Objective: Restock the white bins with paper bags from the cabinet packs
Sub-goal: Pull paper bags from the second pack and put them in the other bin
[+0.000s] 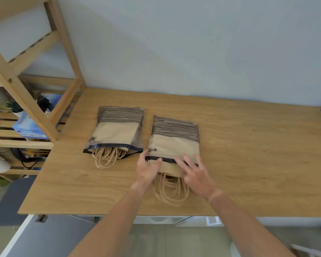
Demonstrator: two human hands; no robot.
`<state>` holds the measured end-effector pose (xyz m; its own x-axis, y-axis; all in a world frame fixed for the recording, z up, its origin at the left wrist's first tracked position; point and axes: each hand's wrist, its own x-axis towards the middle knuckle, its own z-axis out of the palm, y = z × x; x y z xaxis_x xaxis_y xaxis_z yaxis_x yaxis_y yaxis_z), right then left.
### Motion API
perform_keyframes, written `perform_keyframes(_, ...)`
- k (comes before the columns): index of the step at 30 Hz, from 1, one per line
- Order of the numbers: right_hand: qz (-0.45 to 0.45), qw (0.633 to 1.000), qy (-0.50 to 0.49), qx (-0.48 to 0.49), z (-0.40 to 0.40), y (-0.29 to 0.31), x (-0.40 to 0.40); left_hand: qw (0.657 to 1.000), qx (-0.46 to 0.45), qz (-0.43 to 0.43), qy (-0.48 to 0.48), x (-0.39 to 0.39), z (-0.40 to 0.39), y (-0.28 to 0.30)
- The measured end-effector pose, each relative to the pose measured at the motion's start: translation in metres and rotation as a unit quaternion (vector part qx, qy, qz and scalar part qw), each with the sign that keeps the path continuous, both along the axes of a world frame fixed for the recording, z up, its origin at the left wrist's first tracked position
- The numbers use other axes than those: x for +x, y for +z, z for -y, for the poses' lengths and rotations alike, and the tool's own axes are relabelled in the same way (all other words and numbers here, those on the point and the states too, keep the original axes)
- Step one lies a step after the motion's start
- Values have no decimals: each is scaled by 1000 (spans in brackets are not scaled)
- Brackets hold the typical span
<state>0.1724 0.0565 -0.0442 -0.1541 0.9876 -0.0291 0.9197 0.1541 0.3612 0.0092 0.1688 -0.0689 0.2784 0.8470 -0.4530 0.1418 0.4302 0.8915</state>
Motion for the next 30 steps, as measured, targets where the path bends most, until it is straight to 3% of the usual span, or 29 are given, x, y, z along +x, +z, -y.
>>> perform_keyframes(3, -46, 997, 23, 63, 16, -13, -8, 997, 29, -70, -22, -7, -6, -6)
perform_keyframes(7, -74, 988, 27, 134, 34, -20, -19, 989, -25, -133, 54, -10, 6, -2)
perform_keyframes(10, -123, 986, 10, 109, 52, -21, -27, 979, -36, -198, -15, -21, 11, -2)
perform_keyframes(14, -227, 974, -18, -16, 67, -11, -14, 984, -36, -123, -124, -35, 7, -3)
perform_keyframes(17, -225, 971, -4, -86, 70, 1, 4, 979, -48, -74, -182, -48, 8, 0)
perform_keyframes(22, -198, 971, -27, -131, 66, 7, 8, 981, -80, -18, -174, -56, 24, -4)
perform_keyframes(27, -224, 966, -73, -106, 79, -1, -11, 990, -67, -27, -119, -59, 36, -6)
perform_keyframes(30, -274, 947, -164, -41, 92, -7, -20, 990, -56, -13, -132, -64, 39, -6)
